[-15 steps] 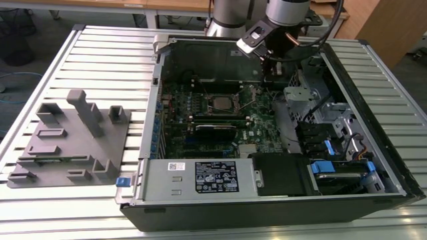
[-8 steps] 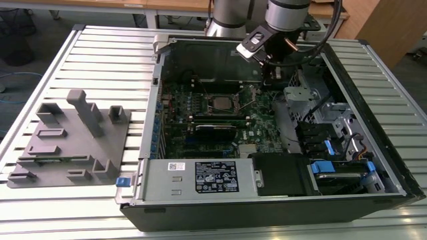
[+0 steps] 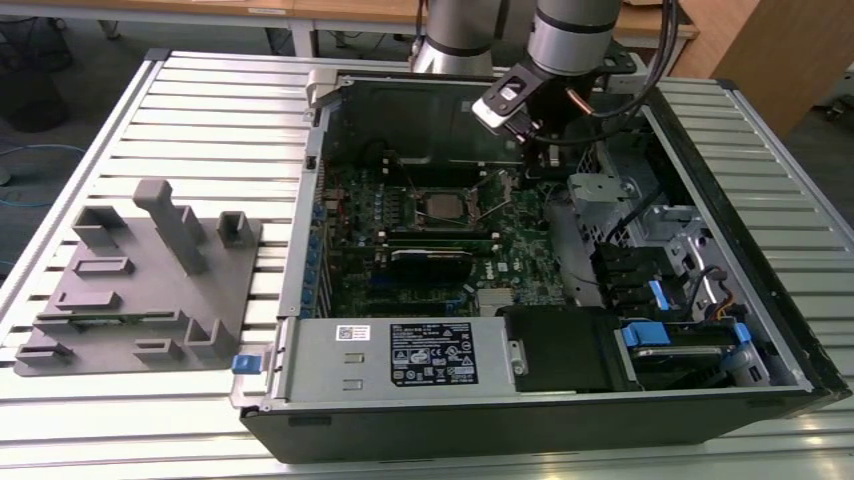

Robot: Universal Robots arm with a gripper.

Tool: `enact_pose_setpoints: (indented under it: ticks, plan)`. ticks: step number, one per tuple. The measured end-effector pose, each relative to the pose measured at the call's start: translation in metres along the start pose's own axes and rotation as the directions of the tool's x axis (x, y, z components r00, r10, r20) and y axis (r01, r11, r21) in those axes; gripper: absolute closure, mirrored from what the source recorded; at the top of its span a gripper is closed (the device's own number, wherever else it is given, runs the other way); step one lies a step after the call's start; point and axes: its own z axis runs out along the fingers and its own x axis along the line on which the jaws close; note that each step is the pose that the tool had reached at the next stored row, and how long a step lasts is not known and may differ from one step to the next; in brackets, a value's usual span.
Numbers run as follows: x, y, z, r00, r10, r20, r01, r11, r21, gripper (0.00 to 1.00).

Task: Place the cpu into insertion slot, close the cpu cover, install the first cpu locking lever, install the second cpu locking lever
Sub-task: 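Close the cpu cover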

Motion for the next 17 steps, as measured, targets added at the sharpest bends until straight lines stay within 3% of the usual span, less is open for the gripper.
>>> enact_pose_setpoints:
  ticks: [8, 11, 17]
  plan:
    - [0.0001, 0.0001, 0.0026, 1.0000, 0.000, 0.0012, 0.000, 1.0000, 0.0003, 0.89]
    - [0.0001, 0.0000, 0.0031, 1.0000, -0.001, 0.0011, 0.001, 0.9999, 0.0165, 0.89]
    - [0.0001, 0.0001, 0.0031, 1.0000, -0.001, 0.0012, 0.001, 0.9999, 0.0171, 0.89]
